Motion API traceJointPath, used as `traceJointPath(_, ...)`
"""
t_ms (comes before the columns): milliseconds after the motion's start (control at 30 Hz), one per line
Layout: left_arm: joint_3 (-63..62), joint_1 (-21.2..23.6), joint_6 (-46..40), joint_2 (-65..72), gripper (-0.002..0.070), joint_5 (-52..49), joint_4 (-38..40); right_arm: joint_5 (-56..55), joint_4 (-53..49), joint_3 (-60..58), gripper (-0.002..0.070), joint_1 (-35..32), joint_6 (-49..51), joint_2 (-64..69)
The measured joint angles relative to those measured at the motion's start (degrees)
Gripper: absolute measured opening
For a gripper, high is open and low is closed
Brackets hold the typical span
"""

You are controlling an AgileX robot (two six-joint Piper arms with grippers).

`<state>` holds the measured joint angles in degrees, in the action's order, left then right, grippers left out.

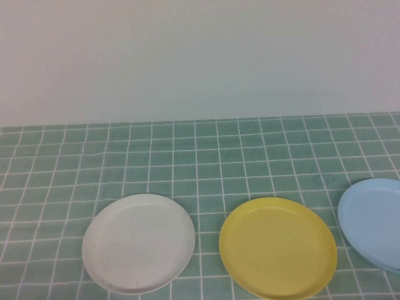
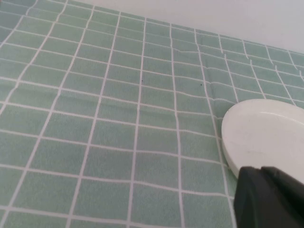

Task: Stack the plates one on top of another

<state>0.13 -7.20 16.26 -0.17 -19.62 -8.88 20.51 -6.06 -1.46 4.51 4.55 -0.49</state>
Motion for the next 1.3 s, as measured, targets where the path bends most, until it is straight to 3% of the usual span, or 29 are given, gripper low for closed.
traceJointPath(633,0.00,0.00,0.38,0.00,-0.0001,0.43,-2.25,0.00,0.00,0.00,-0.0002,0.00,0.00,0.00)
traceJointPath(867,0.00,0.00,15.16,0.00,-0.0001,7.59,11.82,0.00,0.00,0.00,-0.0002,0.00,0.00,0.00)
traceJointPath(1100,0.00,0.00,21.47,0.00,-0.0001,16.58,25.92,0.00,0.00,0.00,-0.0002,0.00,0.00,0.00)
traceJointPath(1300,0.00,0.00,21.70,0.10,-0.0001,21.22,27.05,0.00,0.00,0.00,-0.0002,0.00,0.00,0.00)
